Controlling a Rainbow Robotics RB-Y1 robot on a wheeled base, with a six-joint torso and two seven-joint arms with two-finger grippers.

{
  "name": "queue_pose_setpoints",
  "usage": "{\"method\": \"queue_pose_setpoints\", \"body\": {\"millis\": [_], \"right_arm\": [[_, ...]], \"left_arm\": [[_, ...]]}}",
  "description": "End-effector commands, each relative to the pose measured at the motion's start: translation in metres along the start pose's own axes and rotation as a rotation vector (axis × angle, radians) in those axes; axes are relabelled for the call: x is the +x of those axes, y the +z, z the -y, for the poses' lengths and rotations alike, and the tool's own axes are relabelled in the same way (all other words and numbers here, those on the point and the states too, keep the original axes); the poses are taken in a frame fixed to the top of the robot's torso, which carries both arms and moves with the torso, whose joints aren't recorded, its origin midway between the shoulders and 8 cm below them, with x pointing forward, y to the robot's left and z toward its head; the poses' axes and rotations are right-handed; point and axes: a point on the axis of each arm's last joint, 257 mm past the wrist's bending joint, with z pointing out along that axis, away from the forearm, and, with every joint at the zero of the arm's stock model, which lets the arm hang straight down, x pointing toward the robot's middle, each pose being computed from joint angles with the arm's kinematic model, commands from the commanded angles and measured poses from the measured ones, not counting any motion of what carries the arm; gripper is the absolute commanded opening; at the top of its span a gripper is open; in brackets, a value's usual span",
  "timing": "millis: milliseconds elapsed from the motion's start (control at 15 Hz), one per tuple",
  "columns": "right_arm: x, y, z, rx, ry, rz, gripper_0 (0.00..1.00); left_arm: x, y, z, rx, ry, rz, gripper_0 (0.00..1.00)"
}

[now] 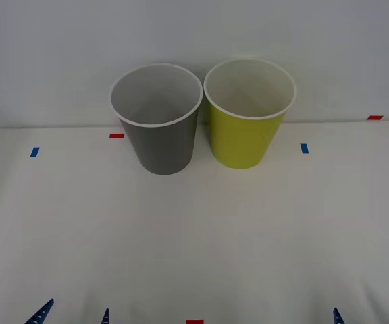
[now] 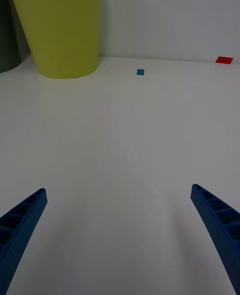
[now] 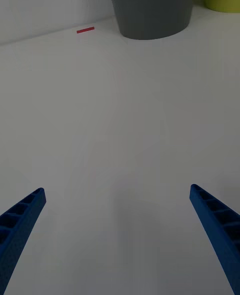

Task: Put cans in the gray bin and PET bottles in the light green bin.

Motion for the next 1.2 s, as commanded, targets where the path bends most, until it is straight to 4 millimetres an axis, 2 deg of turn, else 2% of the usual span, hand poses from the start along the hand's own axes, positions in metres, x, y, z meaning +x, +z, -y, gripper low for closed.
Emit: {"method": "queue_pose_setpoints", "body": {"millis": [67,1200], "right_arm": [[0.0000,0.0000,0.0000,0.000,0.000,0.000,1.00],[0.0000,0.0000,0.0000,0.000,0.000,0.000,1.00]], "left_arm": [[0.0000,0.0000,0.0000,0.000,0.000,0.000,1.00],[0.0000,0.0000,0.0000,0.000,0.000,0.000,1.00]]}}
